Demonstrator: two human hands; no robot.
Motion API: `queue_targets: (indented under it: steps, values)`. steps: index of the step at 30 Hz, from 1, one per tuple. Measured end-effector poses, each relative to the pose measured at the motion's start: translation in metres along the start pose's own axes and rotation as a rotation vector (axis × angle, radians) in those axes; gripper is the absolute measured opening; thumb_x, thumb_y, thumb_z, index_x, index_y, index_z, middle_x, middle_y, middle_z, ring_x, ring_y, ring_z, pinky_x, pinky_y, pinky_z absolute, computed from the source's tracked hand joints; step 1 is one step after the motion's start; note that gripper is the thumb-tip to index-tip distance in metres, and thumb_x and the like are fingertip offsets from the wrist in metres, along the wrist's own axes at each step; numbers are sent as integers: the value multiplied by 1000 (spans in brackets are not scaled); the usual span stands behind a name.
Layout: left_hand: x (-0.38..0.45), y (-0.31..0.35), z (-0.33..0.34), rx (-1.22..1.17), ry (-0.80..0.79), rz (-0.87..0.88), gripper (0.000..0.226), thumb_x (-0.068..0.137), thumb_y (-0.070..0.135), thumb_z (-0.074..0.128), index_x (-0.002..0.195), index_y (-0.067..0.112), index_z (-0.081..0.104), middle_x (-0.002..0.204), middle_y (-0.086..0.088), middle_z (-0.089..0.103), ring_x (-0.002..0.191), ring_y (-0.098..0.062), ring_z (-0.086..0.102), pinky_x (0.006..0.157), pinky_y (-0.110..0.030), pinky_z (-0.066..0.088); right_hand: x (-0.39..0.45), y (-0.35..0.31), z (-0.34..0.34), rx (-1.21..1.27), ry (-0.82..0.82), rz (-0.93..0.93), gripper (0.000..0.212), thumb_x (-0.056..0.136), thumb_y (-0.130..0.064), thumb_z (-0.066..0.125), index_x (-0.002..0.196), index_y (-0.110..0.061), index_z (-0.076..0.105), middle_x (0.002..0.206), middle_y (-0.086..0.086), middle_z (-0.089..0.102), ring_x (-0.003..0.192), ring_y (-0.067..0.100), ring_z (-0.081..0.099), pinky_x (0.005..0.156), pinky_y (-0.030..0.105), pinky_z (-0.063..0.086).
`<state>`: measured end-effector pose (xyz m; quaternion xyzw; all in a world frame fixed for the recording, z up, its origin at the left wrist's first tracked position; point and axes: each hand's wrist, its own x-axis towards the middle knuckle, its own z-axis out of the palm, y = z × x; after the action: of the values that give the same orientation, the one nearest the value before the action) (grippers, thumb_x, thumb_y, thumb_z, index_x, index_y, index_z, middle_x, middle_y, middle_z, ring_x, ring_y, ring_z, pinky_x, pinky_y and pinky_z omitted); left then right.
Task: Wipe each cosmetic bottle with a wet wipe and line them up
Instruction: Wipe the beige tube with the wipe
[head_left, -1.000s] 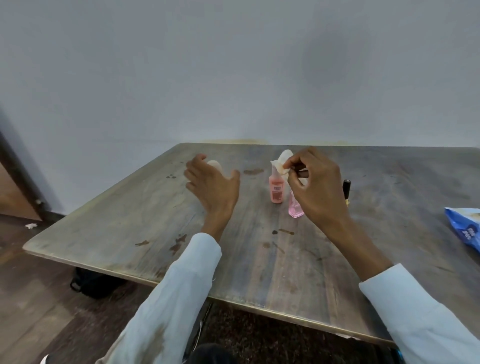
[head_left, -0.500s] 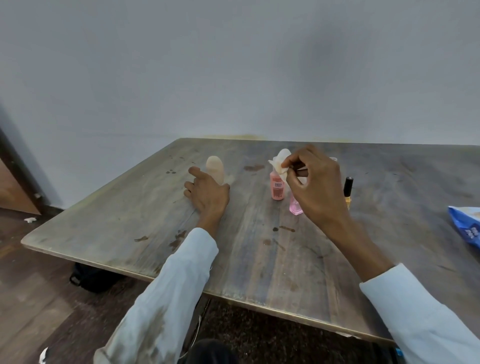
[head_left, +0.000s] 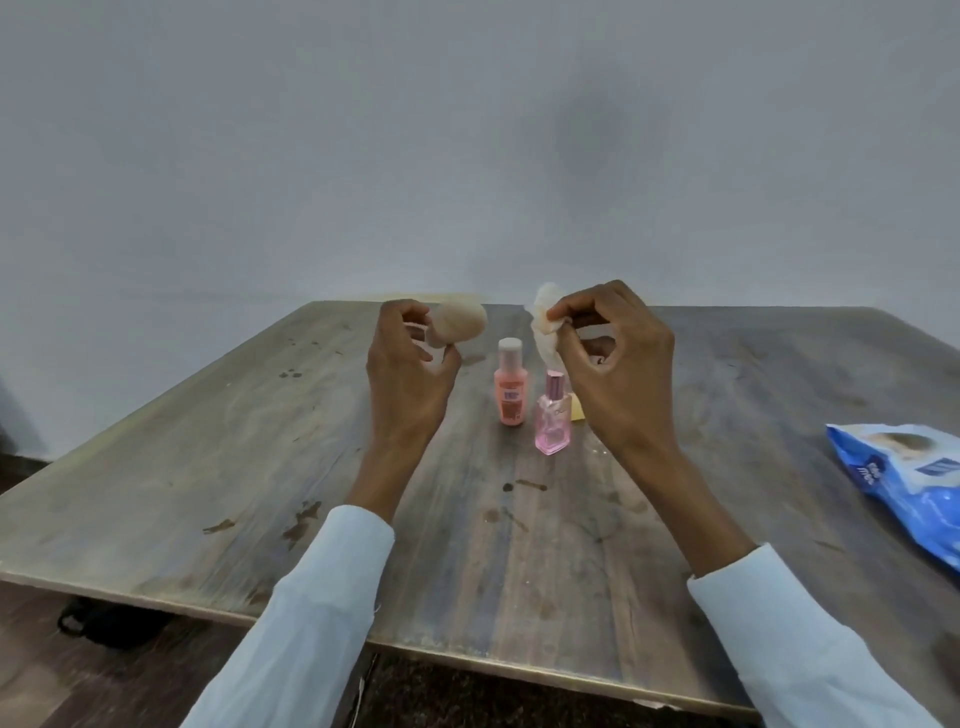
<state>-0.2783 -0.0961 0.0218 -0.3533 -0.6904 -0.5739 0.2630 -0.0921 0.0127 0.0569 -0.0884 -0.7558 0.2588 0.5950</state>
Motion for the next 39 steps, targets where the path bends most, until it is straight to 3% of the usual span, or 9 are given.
queue_targets:
  steps: [3,6,12,18,20,24,31,39]
  values:
    - [7,25,5,-59,40,84,44,84,14,88,119,14,61,111,4,68,89,-11,67,75,-26,59,6,-1,-6,216,52,158,11,97,-1,73,99,-12,73,101,-3,74,97,18,74,78,38,65]
    - [18,47,14,-152,74,134,39,85,12,86,118,11,64,113,4,68,92,-12,67,75,-25,58,13,1,-16,431,111,338,11,98,2,71,100,-10,72,101,6,76,92,21,76,69,26,61]
    - [4,51,31,-188,68,272,35,89,9,82,119,7,64,116,-4,63,102,-23,63,81,-43,56,20,7,-25,481,180,368,10,98,2,71,102,-7,71,103,3,76,87,19,77,78,51,64]
    - [-6,51,34,-220,-51,349,36,94,-1,77,126,4,63,123,-11,54,110,-23,62,86,-37,60,22,4,-28,431,176,334,9,98,0,72,106,-4,73,102,5,79,95,26,78,73,39,67]
    - [-8,52,35,-223,-58,341,36,94,-2,77,127,3,63,123,-12,54,111,-21,61,87,-31,60,22,6,-27,418,175,323,15,95,4,74,109,-4,73,108,7,78,99,21,78,79,31,64]
    - [-10,56,34,-246,-65,326,35,93,-6,75,125,1,62,122,-13,56,109,-21,62,87,-24,57,21,9,-24,427,141,313,30,88,12,76,113,-3,72,116,9,76,110,18,76,97,32,63]
    - [-16,61,35,-279,-86,289,37,94,-6,74,126,7,62,120,-6,61,108,-16,64,86,-35,59,14,13,-17,-49,114,40,32,87,5,82,113,-10,69,112,2,65,100,14,69,85,25,62]
    - [-20,61,36,-322,-69,230,34,92,-7,74,122,8,65,114,-3,67,102,-18,70,87,-42,60,5,17,-7,-236,82,-123,16,94,0,77,108,-7,77,111,4,63,101,21,66,81,38,60]
